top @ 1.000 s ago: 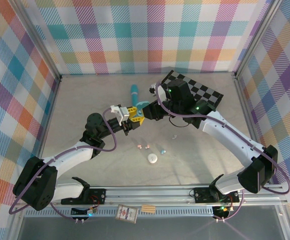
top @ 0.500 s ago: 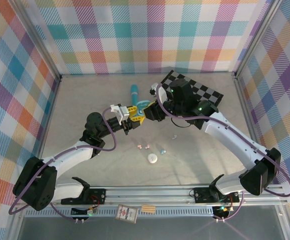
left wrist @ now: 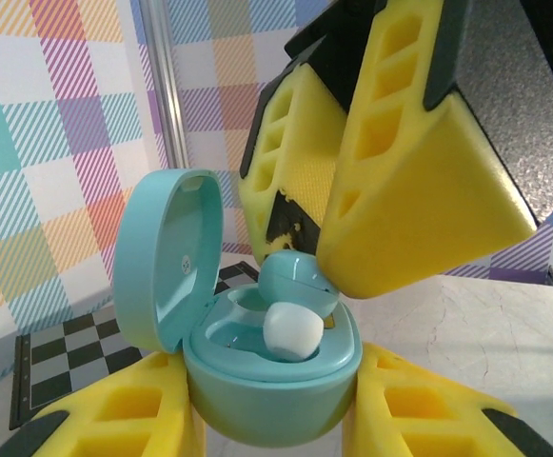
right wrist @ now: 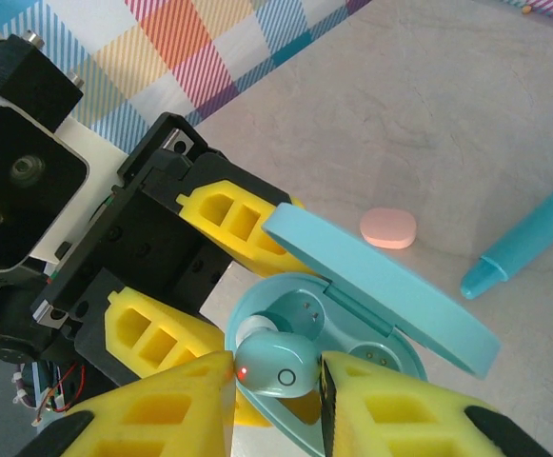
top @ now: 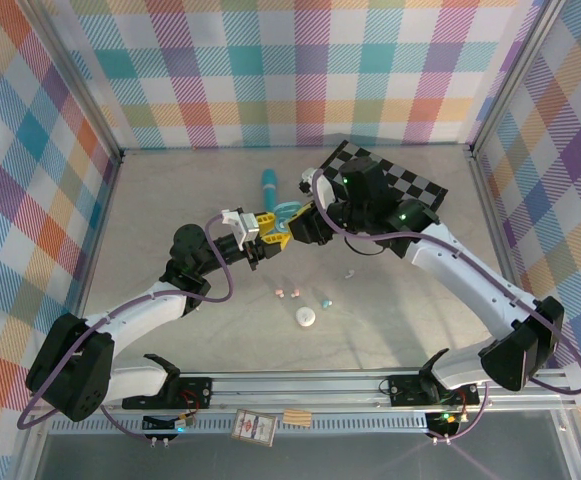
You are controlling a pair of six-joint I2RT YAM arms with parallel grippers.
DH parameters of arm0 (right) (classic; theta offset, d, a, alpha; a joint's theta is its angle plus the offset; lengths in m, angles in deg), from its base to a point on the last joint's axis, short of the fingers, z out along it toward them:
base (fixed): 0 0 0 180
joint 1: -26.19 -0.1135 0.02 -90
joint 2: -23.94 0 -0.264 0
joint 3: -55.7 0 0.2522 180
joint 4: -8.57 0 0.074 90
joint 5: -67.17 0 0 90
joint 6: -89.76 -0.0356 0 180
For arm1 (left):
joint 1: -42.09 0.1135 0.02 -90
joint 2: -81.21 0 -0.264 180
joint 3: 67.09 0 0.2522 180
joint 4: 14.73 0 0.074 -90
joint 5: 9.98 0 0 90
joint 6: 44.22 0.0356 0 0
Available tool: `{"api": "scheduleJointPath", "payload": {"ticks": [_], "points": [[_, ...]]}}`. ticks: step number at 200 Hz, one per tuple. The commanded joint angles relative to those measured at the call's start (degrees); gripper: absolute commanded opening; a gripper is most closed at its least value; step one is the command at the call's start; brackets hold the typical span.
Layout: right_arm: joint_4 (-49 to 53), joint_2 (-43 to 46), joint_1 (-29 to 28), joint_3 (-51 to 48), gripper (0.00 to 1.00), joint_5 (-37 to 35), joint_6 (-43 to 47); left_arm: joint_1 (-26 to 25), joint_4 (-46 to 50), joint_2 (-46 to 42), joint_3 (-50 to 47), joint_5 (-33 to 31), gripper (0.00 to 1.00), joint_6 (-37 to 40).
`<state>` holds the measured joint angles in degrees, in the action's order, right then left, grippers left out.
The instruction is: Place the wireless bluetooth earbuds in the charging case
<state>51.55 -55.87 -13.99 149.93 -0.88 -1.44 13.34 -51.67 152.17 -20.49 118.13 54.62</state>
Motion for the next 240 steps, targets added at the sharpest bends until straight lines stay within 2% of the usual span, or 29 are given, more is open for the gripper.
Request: {"api": "scheduleJointPath", "payload": {"ticks": [1, 101, 170, 197, 240], "points": [[1.1, -1.2, 0.0, 2.4, 0.30, 1.7, 1.2, -0.5, 0.3, -1.5, 1.7, 1.9, 0.28, 1.0], [4.5, -2.0, 0.1, 4.7, 0.31, 0.9, 2.0, -0.5, -0.4, -1.1, 1.5, 1.7, 0.28, 0.7], [3.1, 0.1, 0.0, 4.6, 0.40, 2.3, 0.0, -0.5, -0.4, -0.8, 1.5, 0.8, 0.28, 1.2], [0.4, 5.4, 0.0, -0.1, 0.42, 3.3, -1.0, -0.4, -1.8, -0.4, 0.7, -0.8, 0.28, 1.3], [-6.2, 19.6, 1.1, -16.0, 0.45, -4.2, -6.9, 0.6, -2.9, -1.1, -0.5, -0.8, 0.28, 0.8]]}}
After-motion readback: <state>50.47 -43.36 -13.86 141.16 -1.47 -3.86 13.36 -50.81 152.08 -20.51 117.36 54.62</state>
